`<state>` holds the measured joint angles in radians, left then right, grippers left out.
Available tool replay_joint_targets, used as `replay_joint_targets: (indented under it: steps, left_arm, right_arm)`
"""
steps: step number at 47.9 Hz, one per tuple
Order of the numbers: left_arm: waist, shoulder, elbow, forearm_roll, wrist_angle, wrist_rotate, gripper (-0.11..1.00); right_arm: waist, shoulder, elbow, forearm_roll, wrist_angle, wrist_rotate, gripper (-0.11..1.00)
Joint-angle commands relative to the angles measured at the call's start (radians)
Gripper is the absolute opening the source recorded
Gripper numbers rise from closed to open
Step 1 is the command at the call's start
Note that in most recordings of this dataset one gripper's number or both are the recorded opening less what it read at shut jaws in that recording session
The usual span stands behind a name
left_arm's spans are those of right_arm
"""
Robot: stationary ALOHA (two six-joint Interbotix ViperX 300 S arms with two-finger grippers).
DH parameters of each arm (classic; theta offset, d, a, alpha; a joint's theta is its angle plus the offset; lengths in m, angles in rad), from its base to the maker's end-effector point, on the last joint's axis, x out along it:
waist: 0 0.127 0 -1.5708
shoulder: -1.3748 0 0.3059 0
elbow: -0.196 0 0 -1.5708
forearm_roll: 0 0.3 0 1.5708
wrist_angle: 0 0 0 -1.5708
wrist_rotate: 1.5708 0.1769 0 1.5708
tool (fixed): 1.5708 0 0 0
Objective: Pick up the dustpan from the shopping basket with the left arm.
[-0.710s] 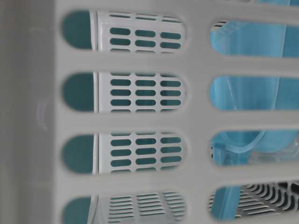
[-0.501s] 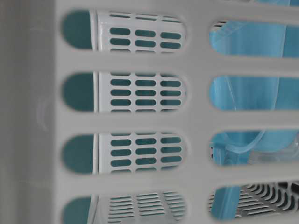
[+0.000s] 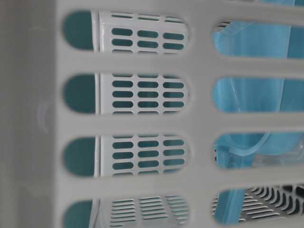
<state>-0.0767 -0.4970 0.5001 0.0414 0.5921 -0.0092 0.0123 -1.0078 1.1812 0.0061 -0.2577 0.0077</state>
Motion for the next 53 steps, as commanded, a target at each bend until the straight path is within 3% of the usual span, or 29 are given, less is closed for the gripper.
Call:
replay_joint_targets:
  steps: [1, 17, 23, 27, 35, 39, 42, 53]
  left_arm:
    - [-0.009, 0.078, -0.106, 0.003, 0.103, 0.002, 0.00]
    - [-0.017, 0.258, -0.258, 0.003, 0.291, -0.002, 0.00]
    - [-0.017, 0.319, -0.296, 0.003, 0.344, -0.014, 0.03]
    - [-0.020, 0.360, -0.322, 0.003, 0.383, -0.015, 0.19]
    - [-0.029, 0.445, -0.367, 0.003, 0.431, -0.032, 0.69]
    - [-0.032, 0.491, -0.373, 0.003, 0.433, -0.051, 0.86]
    - [-0.032, 0.518, -0.367, 0.003, 0.434, -0.066, 0.91]
    - [-0.043, 0.580, -0.327, 0.003, 0.433, -0.114, 0.89]
  right_arm:
    - [0.003, 0.003, -0.012, 0.005, -0.002, 0.002, 0.00]
    - [0.003, 0.002, -0.009, 0.017, 0.040, 0.028, 0.00]
    - [0.003, -0.002, -0.009, 0.017, 0.067, 0.046, 0.08]
    - [0.002, -0.005, -0.009, 0.015, 0.074, 0.057, 0.24]
    - [0.002, -0.009, -0.011, 0.017, 0.074, 0.066, 0.66]
    - [0.002, -0.014, -0.011, 0.017, 0.074, 0.066, 0.78]
    - [0.003, -0.020, -0.012, 0.015, 0.074, 0.064, 0.78]
    - [0.003, -0.044, -0.005, 0.017, 0.077, 0.066, 0.77]
